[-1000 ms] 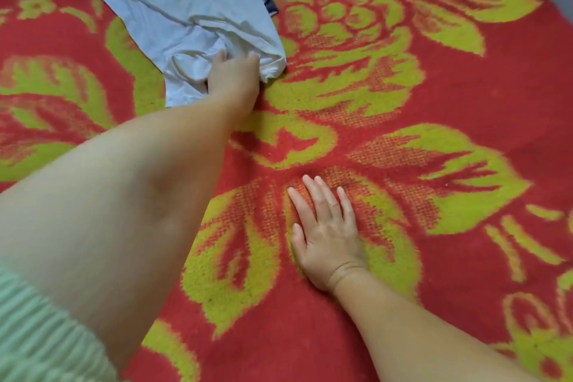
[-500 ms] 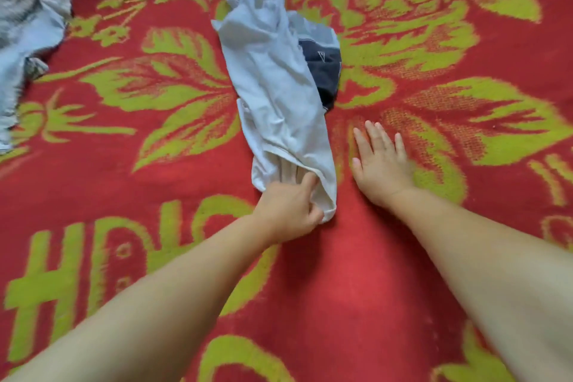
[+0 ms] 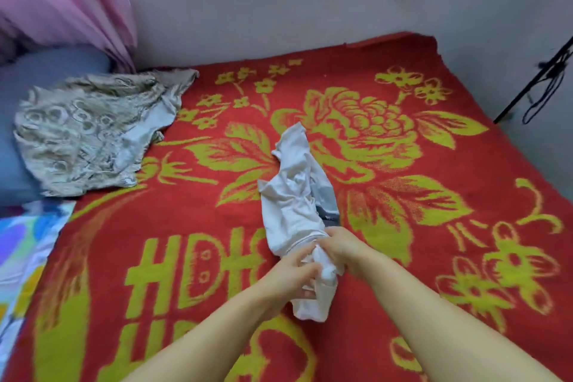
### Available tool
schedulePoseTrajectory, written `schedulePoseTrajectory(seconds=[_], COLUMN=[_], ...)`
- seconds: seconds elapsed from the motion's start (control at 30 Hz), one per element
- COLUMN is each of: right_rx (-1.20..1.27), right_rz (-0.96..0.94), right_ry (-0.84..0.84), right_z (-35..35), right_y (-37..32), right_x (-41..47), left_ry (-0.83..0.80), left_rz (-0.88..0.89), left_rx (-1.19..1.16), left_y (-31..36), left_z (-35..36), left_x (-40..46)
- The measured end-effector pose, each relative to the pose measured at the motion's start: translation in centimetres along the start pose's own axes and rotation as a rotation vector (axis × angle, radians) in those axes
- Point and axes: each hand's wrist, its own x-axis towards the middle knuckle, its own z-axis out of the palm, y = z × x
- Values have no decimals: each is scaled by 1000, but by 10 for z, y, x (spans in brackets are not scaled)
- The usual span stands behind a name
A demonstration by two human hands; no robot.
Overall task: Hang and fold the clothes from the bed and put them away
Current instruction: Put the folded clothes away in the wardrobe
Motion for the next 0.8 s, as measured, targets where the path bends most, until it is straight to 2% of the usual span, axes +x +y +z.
schedulePoseTrajectory(seconds=[0.07, 0.13, 0.2, 0.27, 0.4, 0.5, 0.67, 0.8], right_rx=[-20, 17, 32, -76, -265, -383, -790, -807], right_rz=[-79, -179, -262, -314, -385, -440, -467, -445], right_ry=[66, 35, -59, -121, -107, -4, 362, 516], right_z=[-20, -40, -55, -65, -73, -79, -89, -106], right_y=[-40, -86, -129, -162, -206, -228, -246, -248], right_x=[-33, -73, -113, -147, -220, -262, -306, -331], left_ry=[154, 364, 398, 364, 489, 607, 807, 943], left_rz=[91, 249, 382, 482, 699, 756, 755, 739], left_rx=[63, 280, 415, 462, 509, 587, 860, 973], left_y=[26, 54, 82, 111, 166, 200, 240, 267], left_z=[-9, -20, -27, -29, -27, -29, -44, -52], left_x=[-25, -49, -72, -91, -136, -166, -204, -227])
